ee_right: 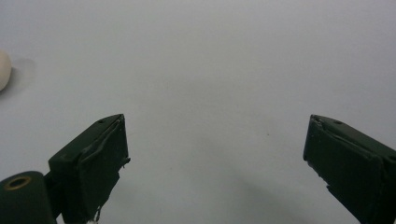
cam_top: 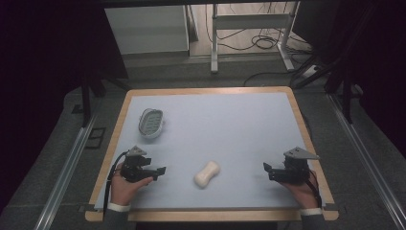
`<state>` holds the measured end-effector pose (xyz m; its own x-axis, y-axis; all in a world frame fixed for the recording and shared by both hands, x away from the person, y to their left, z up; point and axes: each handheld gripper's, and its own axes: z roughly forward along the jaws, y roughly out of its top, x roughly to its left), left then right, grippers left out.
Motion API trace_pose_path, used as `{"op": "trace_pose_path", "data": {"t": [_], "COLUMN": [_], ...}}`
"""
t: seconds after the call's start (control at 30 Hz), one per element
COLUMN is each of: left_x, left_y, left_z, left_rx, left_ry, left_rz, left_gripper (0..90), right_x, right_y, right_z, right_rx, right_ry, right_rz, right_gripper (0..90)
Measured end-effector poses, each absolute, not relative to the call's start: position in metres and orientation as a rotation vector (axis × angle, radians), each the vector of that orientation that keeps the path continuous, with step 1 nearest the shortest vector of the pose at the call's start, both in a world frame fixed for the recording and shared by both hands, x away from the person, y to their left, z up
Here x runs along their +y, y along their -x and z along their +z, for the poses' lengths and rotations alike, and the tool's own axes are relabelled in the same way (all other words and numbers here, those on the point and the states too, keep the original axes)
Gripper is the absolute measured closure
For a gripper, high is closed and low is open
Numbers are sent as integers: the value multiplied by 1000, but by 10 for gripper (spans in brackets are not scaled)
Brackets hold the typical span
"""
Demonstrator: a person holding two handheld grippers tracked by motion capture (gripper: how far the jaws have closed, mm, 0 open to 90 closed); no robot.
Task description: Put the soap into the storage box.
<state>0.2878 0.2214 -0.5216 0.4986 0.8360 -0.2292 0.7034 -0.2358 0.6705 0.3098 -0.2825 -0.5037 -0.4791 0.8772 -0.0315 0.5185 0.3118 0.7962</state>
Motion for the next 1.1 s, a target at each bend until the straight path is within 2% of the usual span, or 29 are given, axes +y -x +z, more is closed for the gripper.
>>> {"op": "trace_pose_path", "data": {"t": [1.1], "left_x": [224], "left_y": [-281], "left_z": [-507], "left_rx": [1253], "left_ry": [-2002], "left_rz": [269], "left_gripper": [224], "right_x": [-291], "right_y": [-305], "right_z": [-503], "right_rx": [2102], "right_ry": [-1248], "right_rz": [1014], "right_gripper": [67]}}
